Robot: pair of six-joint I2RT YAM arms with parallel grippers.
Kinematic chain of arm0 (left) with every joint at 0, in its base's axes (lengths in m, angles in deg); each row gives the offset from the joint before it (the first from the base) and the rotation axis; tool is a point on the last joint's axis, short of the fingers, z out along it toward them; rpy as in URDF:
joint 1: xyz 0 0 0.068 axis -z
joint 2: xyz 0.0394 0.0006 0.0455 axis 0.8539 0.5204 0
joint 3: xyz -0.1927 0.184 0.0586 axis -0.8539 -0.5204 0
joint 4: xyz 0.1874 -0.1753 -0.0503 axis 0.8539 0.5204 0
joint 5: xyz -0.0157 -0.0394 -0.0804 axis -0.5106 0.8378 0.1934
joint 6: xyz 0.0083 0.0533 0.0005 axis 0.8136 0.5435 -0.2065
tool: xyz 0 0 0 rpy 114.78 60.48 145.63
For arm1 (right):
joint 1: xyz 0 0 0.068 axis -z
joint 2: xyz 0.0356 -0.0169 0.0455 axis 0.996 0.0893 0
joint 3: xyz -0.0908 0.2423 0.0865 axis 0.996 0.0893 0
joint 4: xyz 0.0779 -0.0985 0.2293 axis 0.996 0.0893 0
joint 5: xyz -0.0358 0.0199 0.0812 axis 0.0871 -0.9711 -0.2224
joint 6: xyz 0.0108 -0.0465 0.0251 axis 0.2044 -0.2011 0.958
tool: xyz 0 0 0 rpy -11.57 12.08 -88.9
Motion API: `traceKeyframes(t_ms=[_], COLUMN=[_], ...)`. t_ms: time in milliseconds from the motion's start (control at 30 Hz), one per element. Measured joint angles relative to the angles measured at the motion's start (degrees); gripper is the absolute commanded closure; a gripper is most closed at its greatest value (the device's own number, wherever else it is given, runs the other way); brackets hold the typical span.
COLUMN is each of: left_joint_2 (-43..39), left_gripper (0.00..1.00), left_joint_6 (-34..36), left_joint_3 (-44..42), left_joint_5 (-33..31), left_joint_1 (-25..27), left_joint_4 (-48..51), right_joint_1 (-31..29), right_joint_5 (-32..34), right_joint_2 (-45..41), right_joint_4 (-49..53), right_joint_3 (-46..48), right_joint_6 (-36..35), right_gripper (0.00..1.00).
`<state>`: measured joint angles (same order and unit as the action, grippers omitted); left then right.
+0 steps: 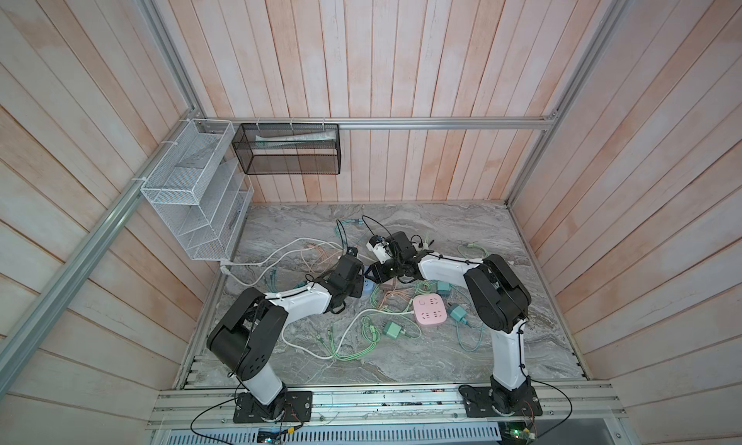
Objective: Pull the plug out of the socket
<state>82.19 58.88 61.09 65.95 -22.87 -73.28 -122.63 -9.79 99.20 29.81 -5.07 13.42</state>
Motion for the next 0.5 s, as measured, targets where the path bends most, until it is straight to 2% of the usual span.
traceKeyframes(t_ms=[200,500], left_joint_2=[-0.04,-3.69], left_gripper=[0.73,0.73], left_joint_6=[0.63,-1.88], left_joint_3=[0.28,-1.11], left_joint_5=[-1.70,5.09], left_joint_1=[0.87,-2.99], left_joint_4=[0.79,0.07], right_joint_1=[-0.04,-0.35], right_joint_5=[0.09,0.52], right_joint_2=[0.00,0.07], right_joint_4=[0.02,-0.22], right_joint_3=[-0.11,-0.11], right_joint_6=[-0.02,-0.02], right_gripper=[0.55,0.55])
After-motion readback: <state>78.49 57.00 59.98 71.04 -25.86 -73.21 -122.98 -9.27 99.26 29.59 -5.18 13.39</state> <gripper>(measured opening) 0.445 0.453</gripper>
